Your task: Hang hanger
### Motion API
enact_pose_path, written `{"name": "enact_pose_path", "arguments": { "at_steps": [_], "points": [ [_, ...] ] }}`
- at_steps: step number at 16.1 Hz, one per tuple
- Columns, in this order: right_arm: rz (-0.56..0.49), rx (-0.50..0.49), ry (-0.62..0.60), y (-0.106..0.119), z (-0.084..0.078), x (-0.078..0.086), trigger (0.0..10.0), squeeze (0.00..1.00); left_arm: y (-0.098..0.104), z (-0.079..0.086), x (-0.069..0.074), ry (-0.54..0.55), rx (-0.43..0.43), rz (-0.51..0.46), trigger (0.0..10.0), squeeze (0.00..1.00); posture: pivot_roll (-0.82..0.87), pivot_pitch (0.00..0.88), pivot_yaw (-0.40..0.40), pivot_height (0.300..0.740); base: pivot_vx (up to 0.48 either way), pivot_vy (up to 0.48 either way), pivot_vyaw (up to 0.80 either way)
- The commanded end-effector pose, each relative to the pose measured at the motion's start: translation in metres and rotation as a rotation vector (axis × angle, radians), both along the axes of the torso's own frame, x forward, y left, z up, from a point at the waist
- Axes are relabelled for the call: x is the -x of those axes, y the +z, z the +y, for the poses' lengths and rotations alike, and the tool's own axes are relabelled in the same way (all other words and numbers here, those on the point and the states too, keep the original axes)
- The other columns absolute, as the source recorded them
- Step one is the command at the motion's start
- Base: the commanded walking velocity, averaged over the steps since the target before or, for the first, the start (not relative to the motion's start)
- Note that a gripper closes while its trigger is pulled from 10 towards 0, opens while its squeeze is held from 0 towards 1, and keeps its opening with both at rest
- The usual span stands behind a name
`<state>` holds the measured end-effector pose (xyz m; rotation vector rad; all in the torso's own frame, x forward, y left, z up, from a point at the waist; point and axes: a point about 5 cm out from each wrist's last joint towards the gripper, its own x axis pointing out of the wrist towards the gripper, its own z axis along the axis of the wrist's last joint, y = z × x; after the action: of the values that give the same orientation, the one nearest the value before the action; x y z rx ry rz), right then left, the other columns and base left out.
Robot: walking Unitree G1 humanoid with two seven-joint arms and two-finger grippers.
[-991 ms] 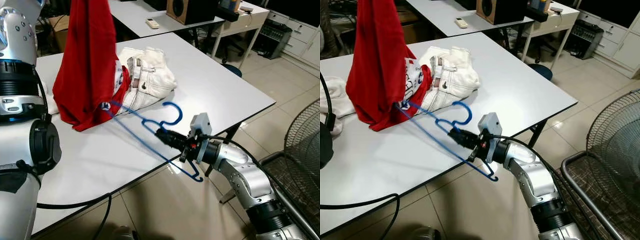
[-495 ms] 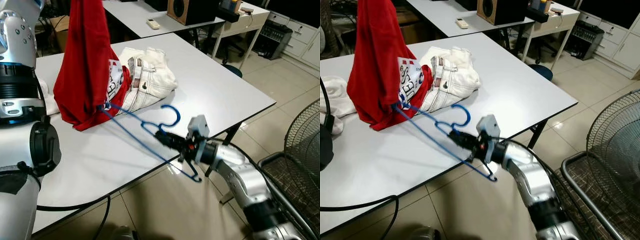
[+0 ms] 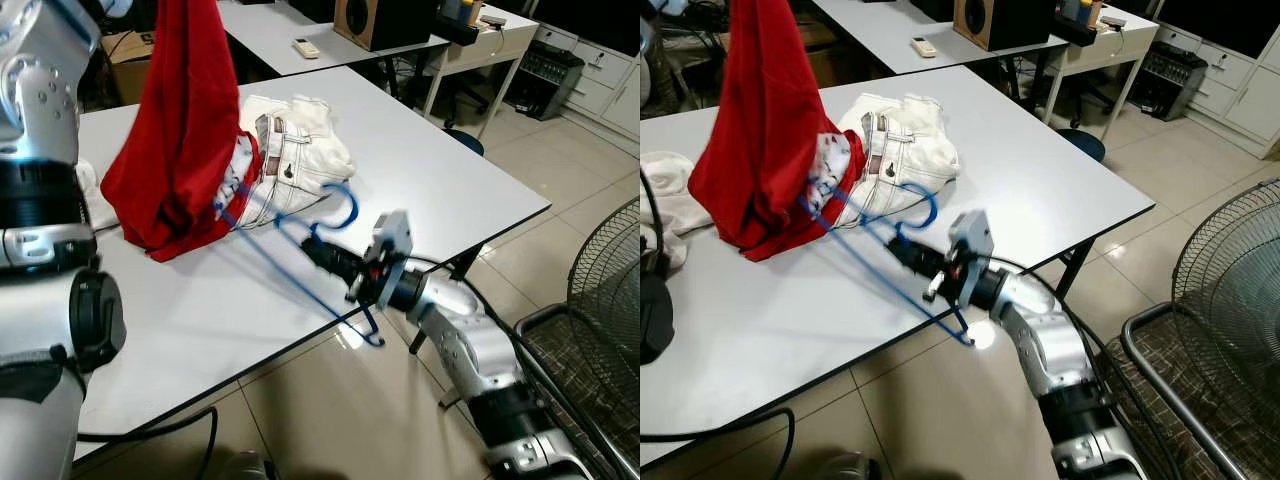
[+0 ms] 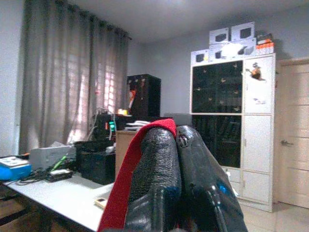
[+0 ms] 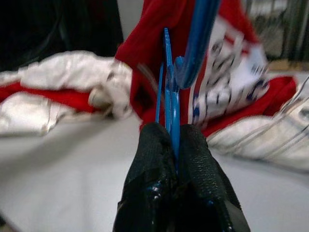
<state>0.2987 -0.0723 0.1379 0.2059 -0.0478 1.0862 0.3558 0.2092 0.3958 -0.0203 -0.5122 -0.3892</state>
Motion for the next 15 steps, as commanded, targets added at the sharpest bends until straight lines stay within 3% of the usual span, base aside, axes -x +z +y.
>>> {"name": "enact_pose_path", "arguments": {
  "at_steps": [1, 5, 8, 9, 11, 12, 14, 15],
  "points": [
    [-0.016, -0.056, -0.046, 0.008, -0.009, -0.004, 10.0, 0.0, -0.002, 0.006, 0.003, 0.035, -0.005, 0.002, 0.0, 0.0, 0.05, 0.0, -0.035, 0.74, 0.0, 0.0, 0.0],
    [-0.026, -0.142, -0.097, 0.019, -0.02, -0.001, 10.0, 0.0, -0.033, 0.023, 0.006, 0.148, -0.129, 0.063, 0.0, 0.0, 0.05, 0.0, -0.032, 0.74, 0.0, 0.0, 0.0],
    [-0.045, -0.205, -0.131, 0.031, -0.029, 0.007, 10.0, 0.0, -0.082, 0.038, 0.008, 0.24, -0.246, 0.195, 0.0, 0.0, 0.03, 0.0, -0.032, 0.74, 0.0, 0.0, 0.0],
    [-0.05, -0.223, -0.139, 0.035, -0.033, 0.011, 10.0, 0.0, -0.099, 0.04, 0.011, 0.245, -0.322, 0.245, 0.0, 0.0, 0.03, 0.0, -0.033, 0.74, 0.0, 0.0, 0.0],
    [-0.077, -0.254, -0.149, 0.049, -0.042, 0.019, 10.0, 0.0, -0.122, 0.03, 0.023, 0.118, -0.373, 0.344, 0.0, 0.0, 0.02, 0.0, -0.031, 0.74, 0.0, 0.0, 0.0],
    [-0.097, -0.275, -0.152, 0.059, -0.047, 0.023, 10.0, 0.0, -0.129, 0.023, 0.032, 0.01, -0.357, 0.383, 0.0, 0.0, 0.02, 0.0, -0.028, 0.74, 0.0, 0.0, 0.0],
    [-0.12, -0.298, -0.152, 0.071, -0.054, 0.026, 10.0, 0.0, -0.124, 0.014, 0.044, -0.141, -0.288, 0.371, 0.0, 0.0, 0.01, 0.0, -0.028, 0.74, 0.0, 0.0, 0.0],
    [-0.129, -0.295, -0.155, 0.076, -0.058, 0.028, 10.0, 0.0, -0.114, 0.006, 0.052, -0.228, -0.254, 0.312, 0.0, 0.0, 0.01, 0.0, -0.029, 0.74, 0.0, 0.0, 0.0]
  ]
}}
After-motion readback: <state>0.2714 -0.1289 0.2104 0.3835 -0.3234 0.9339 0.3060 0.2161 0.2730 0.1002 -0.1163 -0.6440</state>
